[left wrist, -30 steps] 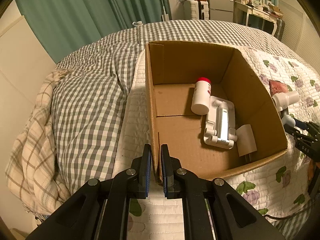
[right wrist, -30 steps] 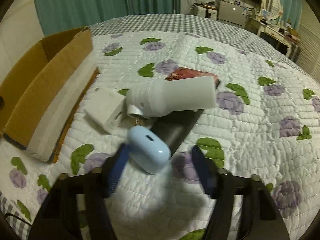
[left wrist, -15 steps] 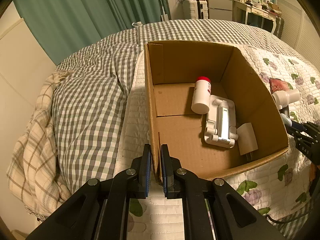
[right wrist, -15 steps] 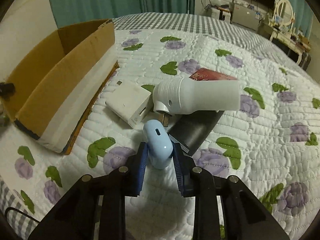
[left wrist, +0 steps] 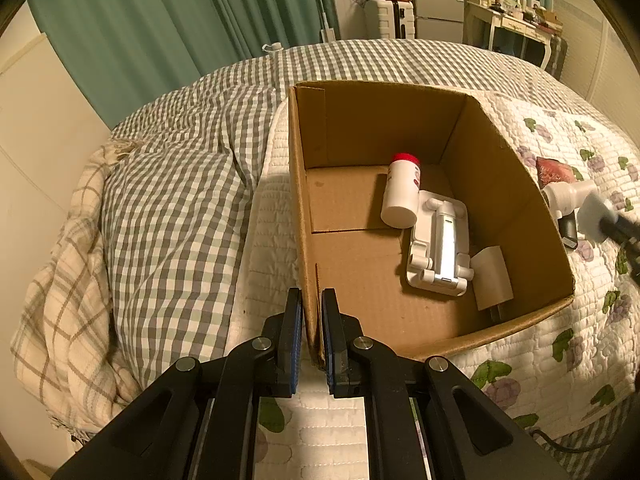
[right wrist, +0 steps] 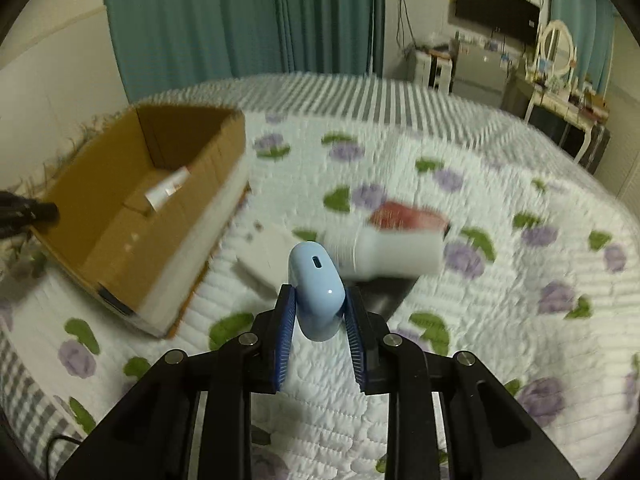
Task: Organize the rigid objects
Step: 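Lower the light-blue earbud case into the box and open the right gripper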
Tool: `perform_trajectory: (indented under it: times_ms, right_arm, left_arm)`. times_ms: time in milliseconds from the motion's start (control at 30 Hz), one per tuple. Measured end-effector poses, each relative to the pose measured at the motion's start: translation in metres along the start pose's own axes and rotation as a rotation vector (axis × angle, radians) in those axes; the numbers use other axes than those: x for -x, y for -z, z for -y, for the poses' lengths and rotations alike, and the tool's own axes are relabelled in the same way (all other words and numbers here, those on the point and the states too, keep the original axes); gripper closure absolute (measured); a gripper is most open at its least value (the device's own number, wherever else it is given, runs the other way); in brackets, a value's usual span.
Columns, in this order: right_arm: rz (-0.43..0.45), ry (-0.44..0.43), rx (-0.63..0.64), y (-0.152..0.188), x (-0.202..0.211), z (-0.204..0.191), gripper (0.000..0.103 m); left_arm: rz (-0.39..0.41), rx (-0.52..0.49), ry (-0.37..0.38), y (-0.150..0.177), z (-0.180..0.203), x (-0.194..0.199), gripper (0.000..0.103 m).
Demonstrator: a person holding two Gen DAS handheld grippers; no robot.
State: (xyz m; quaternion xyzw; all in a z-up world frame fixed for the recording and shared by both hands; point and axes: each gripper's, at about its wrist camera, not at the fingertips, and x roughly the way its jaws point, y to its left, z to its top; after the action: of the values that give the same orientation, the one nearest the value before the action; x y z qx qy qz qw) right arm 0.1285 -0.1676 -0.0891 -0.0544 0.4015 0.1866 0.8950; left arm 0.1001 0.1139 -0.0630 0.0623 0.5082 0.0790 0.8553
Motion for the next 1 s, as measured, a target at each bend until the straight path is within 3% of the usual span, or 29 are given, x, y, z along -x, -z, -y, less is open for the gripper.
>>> perform_trajectory:
  times_ms: [200,433,667,1000]
  right_arm:
    - [0.115,-0.017,0.071,-0.047,0.039,-0.027,0.079]
    - [0.193,-0.099,0.150,-0.092,0.047,-0.085,0.079]
    - [0.148,-0.198,0.178,-0.103,0.009,-0.141,0.080]
    - [0.041,-0.233,0.216,-0.078,-0.036,-0.175,0.080]
  left_arm:
    - [0.003,0.008,0.010,-0.001,-0.002,0.000,0.095]
    - [0.008,0.009,0.025,0.000,-0.004,0.000,0.095]
    - [0.019,0.011,0.035,0.002,-0.004,0.001,0.095]
    - [0.027,0.013,0.043,0.002,-0.005,0.001,0.095]
